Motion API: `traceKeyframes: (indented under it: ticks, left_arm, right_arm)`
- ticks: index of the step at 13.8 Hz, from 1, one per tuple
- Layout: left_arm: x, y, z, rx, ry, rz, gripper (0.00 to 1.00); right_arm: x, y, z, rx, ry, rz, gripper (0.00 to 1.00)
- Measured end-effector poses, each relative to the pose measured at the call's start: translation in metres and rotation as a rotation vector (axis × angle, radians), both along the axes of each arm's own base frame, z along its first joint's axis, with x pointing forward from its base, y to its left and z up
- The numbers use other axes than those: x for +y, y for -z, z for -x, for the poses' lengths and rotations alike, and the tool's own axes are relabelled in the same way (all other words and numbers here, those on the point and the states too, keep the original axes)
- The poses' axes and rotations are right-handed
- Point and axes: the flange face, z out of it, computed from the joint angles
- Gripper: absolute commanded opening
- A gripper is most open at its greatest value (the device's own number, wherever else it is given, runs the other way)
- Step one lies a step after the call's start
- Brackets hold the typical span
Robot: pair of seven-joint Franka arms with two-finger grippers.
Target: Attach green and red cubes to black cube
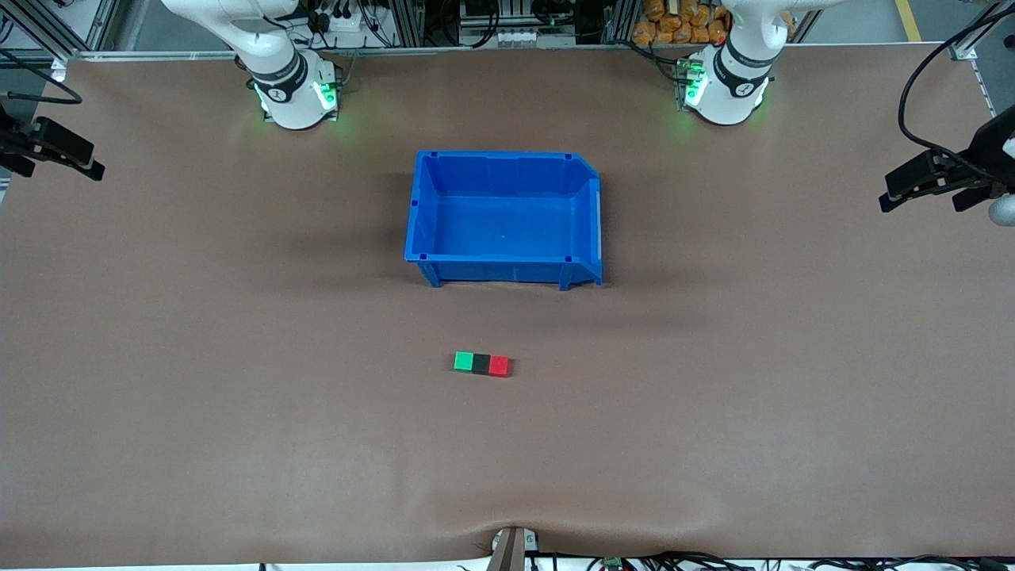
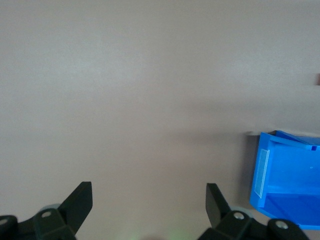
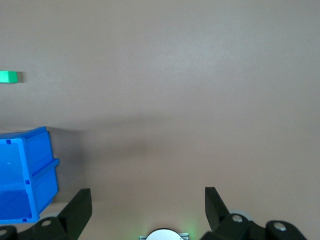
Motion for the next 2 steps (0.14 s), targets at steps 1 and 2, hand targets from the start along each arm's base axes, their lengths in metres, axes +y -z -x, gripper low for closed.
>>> traceKeyframes:
  ticks: [1,2]
  left_arm:
    - [0.0001,0.0003,-0.0001,0.000,0.000,0.000,1.00]
    - [0.0003,0.0005,-0.0003,0.001,0.000,0.000,1.00]
  right_arm:
    - [0.0001,0.0002,-0.0001,0.000,0.000,0.000,1.00]
    - [0.0002,0.0006,-0.0002,0.002,0.000,0.000,1.00]
